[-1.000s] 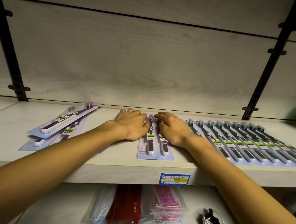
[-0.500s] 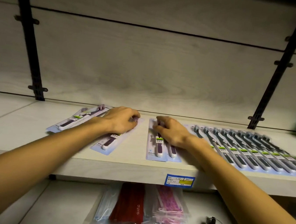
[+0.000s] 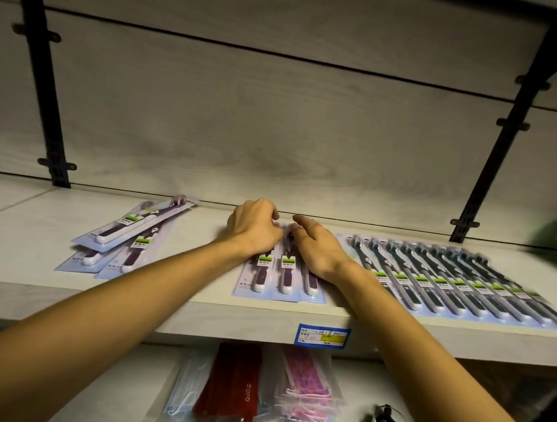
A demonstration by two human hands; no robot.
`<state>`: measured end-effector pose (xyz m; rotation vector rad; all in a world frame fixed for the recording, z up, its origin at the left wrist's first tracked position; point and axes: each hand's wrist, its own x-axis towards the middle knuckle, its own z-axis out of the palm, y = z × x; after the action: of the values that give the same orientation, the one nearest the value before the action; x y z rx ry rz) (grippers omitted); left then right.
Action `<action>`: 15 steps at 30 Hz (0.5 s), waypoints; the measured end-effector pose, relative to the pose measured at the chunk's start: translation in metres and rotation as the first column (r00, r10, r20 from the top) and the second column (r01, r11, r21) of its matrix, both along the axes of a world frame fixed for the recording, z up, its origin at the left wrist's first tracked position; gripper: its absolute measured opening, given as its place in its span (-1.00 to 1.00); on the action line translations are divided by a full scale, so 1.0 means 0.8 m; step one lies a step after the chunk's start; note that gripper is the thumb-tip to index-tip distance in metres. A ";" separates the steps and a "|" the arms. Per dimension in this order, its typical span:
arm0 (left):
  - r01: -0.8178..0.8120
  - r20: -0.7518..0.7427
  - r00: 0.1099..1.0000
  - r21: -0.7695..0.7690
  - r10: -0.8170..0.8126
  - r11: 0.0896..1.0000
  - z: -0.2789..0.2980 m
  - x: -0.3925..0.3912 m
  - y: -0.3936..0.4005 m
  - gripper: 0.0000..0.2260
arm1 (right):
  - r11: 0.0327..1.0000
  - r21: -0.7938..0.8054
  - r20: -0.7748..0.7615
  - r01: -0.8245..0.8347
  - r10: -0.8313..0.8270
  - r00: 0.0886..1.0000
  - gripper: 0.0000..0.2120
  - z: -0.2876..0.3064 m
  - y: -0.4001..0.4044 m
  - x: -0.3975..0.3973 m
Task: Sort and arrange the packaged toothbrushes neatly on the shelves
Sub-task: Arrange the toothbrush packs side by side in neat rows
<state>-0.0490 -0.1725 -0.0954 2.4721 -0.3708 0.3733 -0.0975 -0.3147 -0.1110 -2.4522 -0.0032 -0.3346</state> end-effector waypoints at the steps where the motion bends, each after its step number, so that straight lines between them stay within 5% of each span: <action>1: 0.009 -0.043 0.999 -0.066 -0.012 0.998 0.001 0.000 0.002 -0.76 | 1.000 0.009 0.005 -0.006 0.006 1.000 -0.55 0.000 -0.002 -0.001; 4: 0.059 -0.118 0.987 -0.350 -0.106 0.935 0.012 0.001 0.028 -0.83 | 0.999 0.012 0.019 -0.034 0.034 0.999 -0.55 0.002 -0.005 -0.001; 7: -0.015 0.131 0.991 0.004 0.014 1.000 0.031 0.013 0.087 -0.79 | 0.996 -0.039 -0.008 -0.082 0.082 0.997 -0.51 0.008 0.000 0.002; 9: -0.101 0.217 0.975 0.278 0.040 0.955 0.041 0.019 0.129 -0.71 | 0.992 -0.042 -0.057 -0.119 0.116 0.992 -0.46 0.010 0.011 0.005; 11: -0.105 0.150 0.988 0.414 0.046 0.904 0.045 0.028 0.165 -0.62 | 0.982 -0.152 -0.073 -0.113 0.102 0.992 -0.42 0.009 0.023 0.010; 15: -0.086 -0.049 0.992 0.398 0.115 0.913 0.034 0.038 0.223 -0.51 | 0.967 -0.236 -0.084 -0.098 0.080 0.993 -0.41 0.009 0.048 0.023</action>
<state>-0.0189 0.0060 -0.0685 2.9013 -0.3136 0.2696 -0.0790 -0.2767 -0.1039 -2.6923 -0.1286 -0.2136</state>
